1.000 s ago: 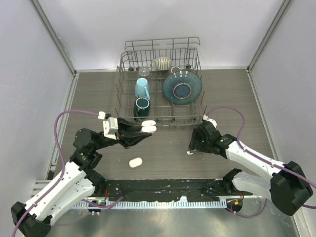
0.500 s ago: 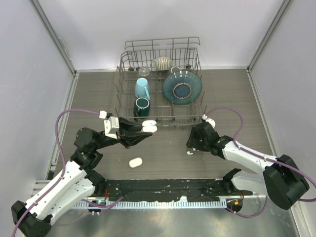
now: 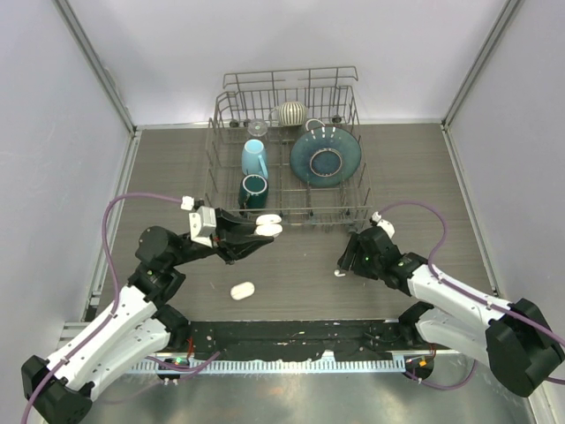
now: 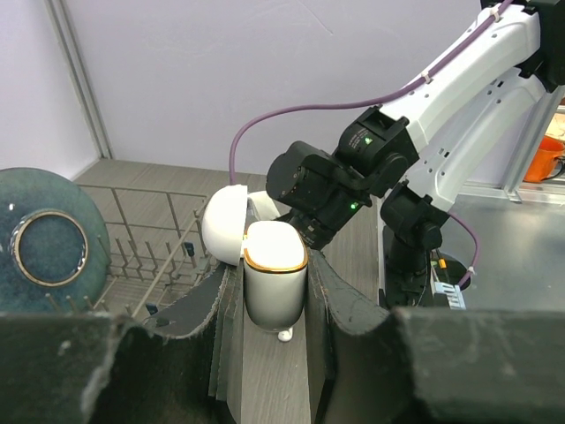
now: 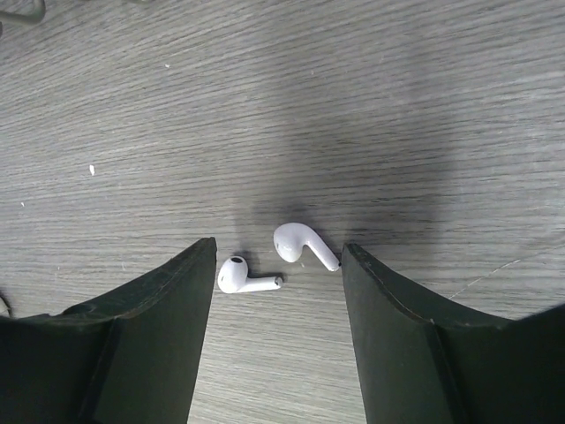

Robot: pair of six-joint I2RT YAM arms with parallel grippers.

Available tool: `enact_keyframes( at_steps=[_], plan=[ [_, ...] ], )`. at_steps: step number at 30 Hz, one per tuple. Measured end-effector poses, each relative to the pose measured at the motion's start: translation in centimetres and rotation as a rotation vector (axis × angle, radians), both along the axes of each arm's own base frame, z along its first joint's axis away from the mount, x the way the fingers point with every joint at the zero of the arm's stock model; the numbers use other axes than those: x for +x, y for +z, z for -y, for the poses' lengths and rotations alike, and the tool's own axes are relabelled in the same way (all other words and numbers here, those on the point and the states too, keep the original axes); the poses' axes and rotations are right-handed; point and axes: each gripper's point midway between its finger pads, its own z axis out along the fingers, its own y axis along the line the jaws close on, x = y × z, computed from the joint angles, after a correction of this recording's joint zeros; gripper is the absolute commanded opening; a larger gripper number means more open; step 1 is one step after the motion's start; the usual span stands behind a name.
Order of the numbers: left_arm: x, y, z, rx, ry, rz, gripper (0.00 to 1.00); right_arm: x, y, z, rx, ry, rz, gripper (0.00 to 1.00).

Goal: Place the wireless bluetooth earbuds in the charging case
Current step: Pick up the earbud from the center of the board.

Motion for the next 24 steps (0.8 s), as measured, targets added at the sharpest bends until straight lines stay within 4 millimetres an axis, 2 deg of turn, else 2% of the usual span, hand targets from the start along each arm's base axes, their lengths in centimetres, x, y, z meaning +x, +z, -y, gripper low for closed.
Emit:
enact_keyframes(
  at_steps=[8, 18, 24],
  plan=[
    [0.3, -0.3, 0.2, 0.007, 0.0, -0.01, 0.0, -0.2, -0.2, -0.4, 0.007, 0.016, -0.02, 0.53],
    [0.4, -0.3, 0.3, 0.006, 0.0, -0.009, 0.0, -0.7, 0.2, -0.2, -0.056, 0.048, -0.049, 0.52],
    [0.6, -0.4, 0.4, 0.008, 0.0, -0.011, 0.0, 0.4, 1.1, 0.5, -0.143, 0.075, -0.018, 0.52]
  ],
)
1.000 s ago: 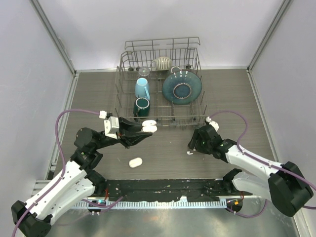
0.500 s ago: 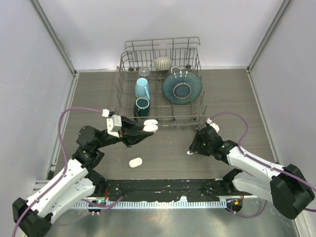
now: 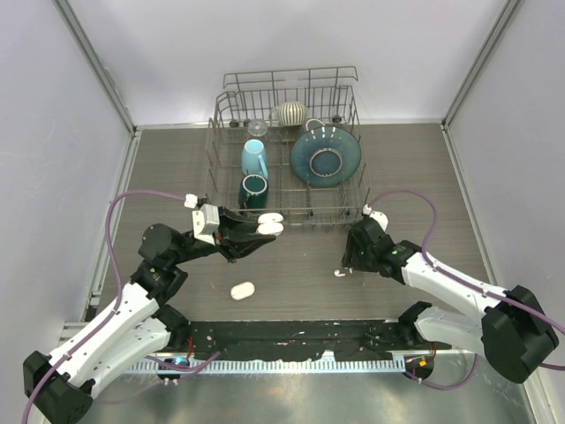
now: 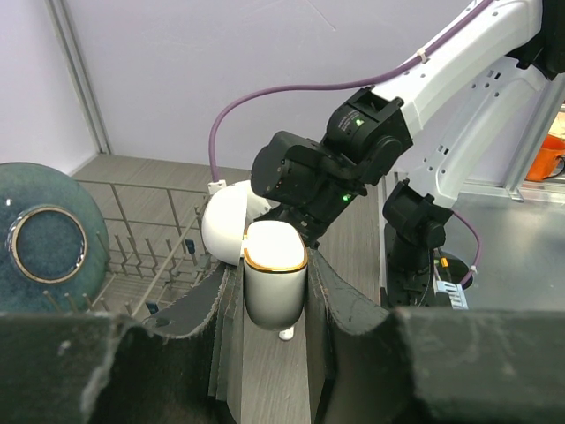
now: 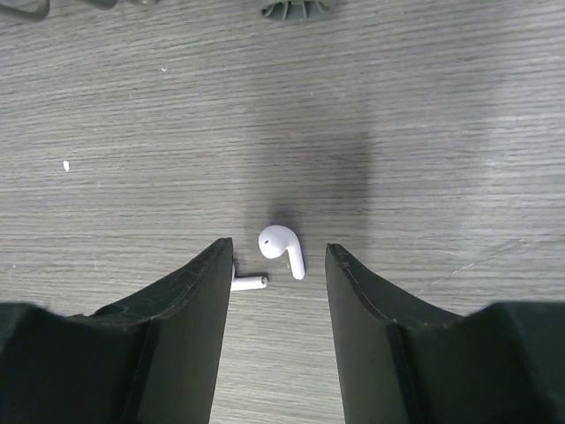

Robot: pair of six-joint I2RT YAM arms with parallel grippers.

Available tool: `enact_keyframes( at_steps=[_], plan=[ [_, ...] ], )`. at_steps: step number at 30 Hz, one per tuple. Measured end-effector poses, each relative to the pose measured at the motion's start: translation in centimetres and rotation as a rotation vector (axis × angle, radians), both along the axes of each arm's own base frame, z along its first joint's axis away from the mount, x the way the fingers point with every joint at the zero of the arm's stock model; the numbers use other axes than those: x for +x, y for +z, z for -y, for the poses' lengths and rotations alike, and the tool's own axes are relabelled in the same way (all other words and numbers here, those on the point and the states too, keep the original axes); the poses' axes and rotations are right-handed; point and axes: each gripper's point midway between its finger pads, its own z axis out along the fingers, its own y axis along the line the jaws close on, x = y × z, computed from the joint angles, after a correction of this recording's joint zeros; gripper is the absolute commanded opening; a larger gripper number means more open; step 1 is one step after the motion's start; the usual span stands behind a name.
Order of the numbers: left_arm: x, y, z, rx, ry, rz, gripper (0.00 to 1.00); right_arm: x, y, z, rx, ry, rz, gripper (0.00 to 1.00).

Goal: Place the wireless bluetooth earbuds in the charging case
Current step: Pick up the earbud from the center of the board.

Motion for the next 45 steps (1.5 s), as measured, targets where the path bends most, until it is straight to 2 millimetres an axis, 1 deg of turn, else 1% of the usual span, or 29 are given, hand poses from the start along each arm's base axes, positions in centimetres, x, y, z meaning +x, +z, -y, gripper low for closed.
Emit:
enact_keyframes(
  at_steps=[8, 13, 20, 25, 28, 31, 36, 45],
  plan=[
    [0.0, -0.1, 0.0, 0.001, 0.0, -0.002, 0.0, 0.7, 0.0, 0.2, -0.083, 0.063, -0.004, 0.51],
    [0.1, -0.1, 0.0, 0.002, 0.0, -0.003, 0.0, 0.4, -0.6, 0.2, -0.119, 0.102, -0.028, 0.5],
    [0.1, -0.1, 0.1, 0.003, 0.0, -0.004, 0.0, 0.1, -1.3, -0.3, -0.147, 0.156, -0.057, 0.49],
    [0.1, -0.1, 0.1, 0.003, 0.0, -0.005, 0.0, -0.2, -1.6, -0.7, -0.155, 0.177, -0.063, 0.45],
    [0.1, -0.2, 0.1, 0.004, 0.0, -0.006, 0.0, -0.3, -1.6, -0.9, -0.155, 0.185, -0.061, 0.4],
    [0.1, -0.2, 0.1, 0.004, 0.0, -0.006, 0.0, -0.3, -1.6, -0.9, -0.16, 0.185, -0.061, 0.38],
    [0.1, -0.2, 0.1, 0.004, 0.0, -0.006, 0.0, -0.4, -2.1, -0.8, -0.181, 0.188, -0.074, 0.38],
    [0.1, -0.2, 0.1, 0.004, 0.0, -0.006, 0.0, 0.0, -2.1, -0.8, -0.196, 0.184, -0.066, 0.38]
  ],
)
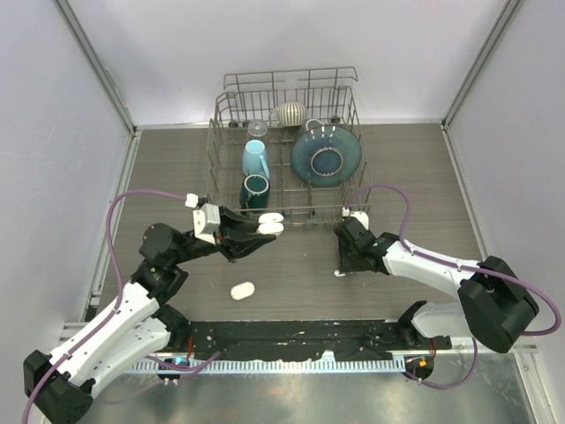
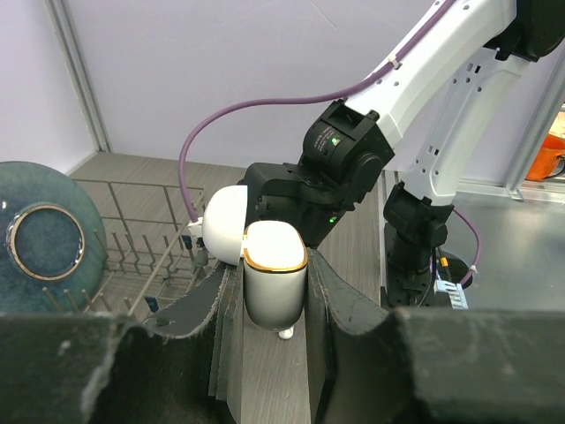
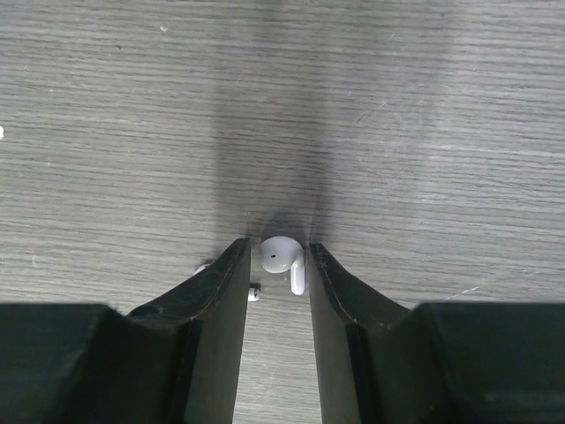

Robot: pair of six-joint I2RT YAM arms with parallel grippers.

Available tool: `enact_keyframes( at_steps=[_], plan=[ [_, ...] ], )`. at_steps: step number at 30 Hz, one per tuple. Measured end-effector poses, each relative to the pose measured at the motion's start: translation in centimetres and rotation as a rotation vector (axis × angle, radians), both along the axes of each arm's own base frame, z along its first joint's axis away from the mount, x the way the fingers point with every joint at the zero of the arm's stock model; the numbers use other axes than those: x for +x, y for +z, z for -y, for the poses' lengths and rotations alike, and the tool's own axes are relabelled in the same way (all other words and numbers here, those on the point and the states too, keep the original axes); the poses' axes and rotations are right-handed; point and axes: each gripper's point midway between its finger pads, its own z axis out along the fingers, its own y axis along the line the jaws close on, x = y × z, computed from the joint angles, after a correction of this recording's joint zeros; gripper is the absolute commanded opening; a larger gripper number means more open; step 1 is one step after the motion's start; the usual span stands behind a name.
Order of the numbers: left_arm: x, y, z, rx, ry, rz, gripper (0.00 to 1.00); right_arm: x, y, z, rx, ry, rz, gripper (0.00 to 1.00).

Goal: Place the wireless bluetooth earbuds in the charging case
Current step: Pick up the earbud from the center of the board.

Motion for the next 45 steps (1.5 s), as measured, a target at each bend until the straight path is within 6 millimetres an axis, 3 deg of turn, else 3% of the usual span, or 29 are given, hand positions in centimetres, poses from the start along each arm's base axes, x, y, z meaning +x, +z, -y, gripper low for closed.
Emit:
enact_keyframes(
  at_steps=[12, 17, 21, 23, 26, 30, 34, 38, 42, 45],
  plan=[
    [0.0, 0.0, 0.0, 0.0, 0.0, 0.0, 0.01, 0.2, 0.0, 0.0, -0.016, 0.0, 0.007, 0.18],
    [0.0, 0.0, 0.0, 0.0, 0.0, 0.0, 0.0, 0.2, 0.0, 0.1, -0.028, 0.002, 0.011, 0.03],
    [0.0, 0.0, 0.0, 0.0, 0.0, 0.0, 0.0, 0.2, 1.2, -0.1, -0.016, 0.012, 0.052, 0.01],
    [0.0, 0.0, 0.0, 0.0, 0.0, 0.0, 0.0, 0.3, 3.2, -0.8, 0.025, 0.032, 0.121, 0.01],
    [0.1, 0.0, 0.1, -0.002, 0.001, 0.0, 0.0, 0.8, 8.8, -2.7, 0.144, 0.06, 0.282, 0.01],
    [0.4, 0.4, 0.2, -0.019, 0.009, 0.008, 0.0, 1.4, 18.7, -5.5, 0.355, 0.076, 0.536, 0.01],
    [0.7, 0.7, 0.3, -0.035, 0.01, 0.007, 0.0, 1.3, 26.2, -8.7, 0.509, 0.109, 0.704, 0.01],
    [1.0, 0.7, 0.4, -0.039, 0.017, 0.006, 0.0, 0.6, 30.6, -12.3, 0.595, 0.166, 0.82, 0.01],
    [1.3, 0.8, 0.4, -0.044, 0.031, 0.004, 0.0, -0.5, 32.0, -15.0, 0.617, 0.227, 0.888, 0.01],
    [1.5, 1.0, 0.3, -0.051, 0.042, 0.006, 0.0, -1.0, 33.1, -15.7, 0.624, 0.235, 0.939, 0.01]
  ],
)
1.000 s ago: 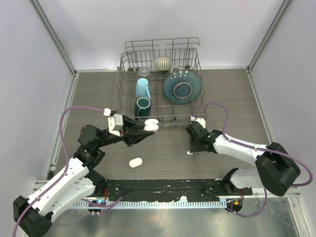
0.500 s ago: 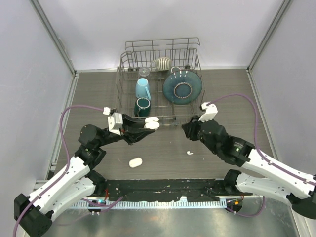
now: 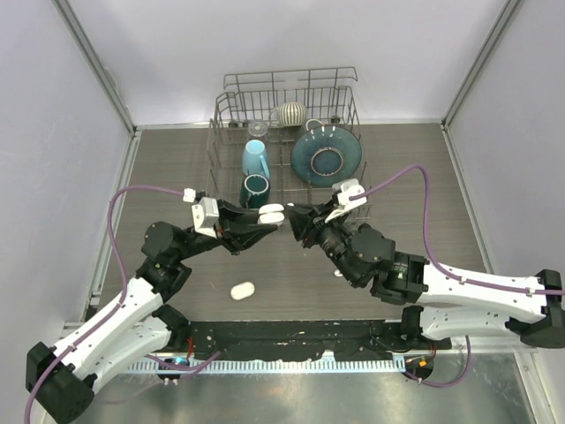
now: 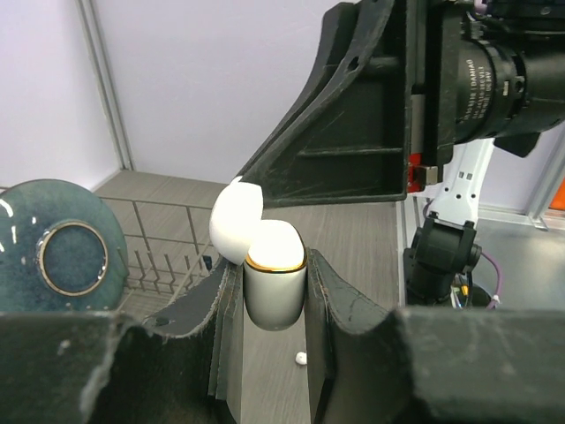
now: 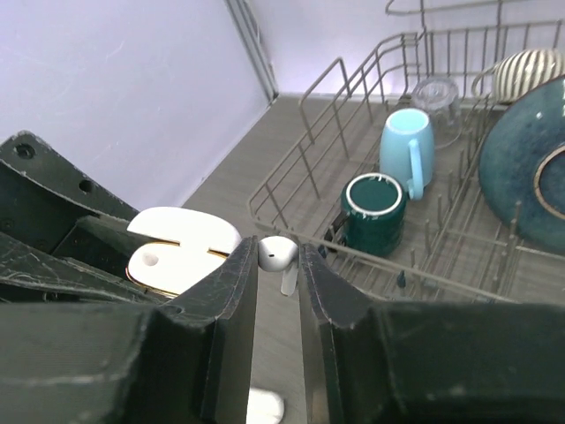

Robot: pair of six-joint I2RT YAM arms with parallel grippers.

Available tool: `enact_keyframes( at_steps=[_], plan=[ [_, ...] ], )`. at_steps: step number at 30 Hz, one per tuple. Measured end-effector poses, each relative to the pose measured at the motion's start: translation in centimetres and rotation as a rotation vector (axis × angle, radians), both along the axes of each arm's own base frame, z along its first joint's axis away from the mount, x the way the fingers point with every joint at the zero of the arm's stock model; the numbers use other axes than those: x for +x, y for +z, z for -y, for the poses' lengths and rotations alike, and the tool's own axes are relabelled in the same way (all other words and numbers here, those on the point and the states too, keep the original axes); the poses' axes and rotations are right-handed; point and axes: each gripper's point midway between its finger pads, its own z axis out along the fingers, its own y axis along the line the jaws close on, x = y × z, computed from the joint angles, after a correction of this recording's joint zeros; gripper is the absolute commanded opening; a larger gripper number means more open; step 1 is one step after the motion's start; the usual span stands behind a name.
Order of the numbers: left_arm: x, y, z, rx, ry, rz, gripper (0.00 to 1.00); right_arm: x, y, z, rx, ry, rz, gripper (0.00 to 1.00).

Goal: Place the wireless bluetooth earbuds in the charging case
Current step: Pick up the earbud from the center of the board, then place the earbud in the charging case.

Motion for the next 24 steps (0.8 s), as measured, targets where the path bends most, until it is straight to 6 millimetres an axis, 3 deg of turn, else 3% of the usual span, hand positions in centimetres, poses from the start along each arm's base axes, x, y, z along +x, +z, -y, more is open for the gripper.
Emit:
enact_keyframes(
  at_steps=[10, 19, 24],
  plan=[
    [0.7, 0.5, -0.3, -0.021, 0.045, -0.001, 0.0, -1.1, 3.1, 0.3, 0.048, -0.054, 0.096, 0.01],
    [1.3, 0.4, -0.4, -0.028, 0.07, -0.022, 0.0, -2.3, 4.1, -0.8, 0.076, 0.007, 0.114, 0.01],
    [1.2, 0.2, -0.3, -0.028, 0.06, -0.039, 0.0, -2.2, 3.7, -1.9, 0.06, 0.015, 0.119, 0.01]
  ],
)
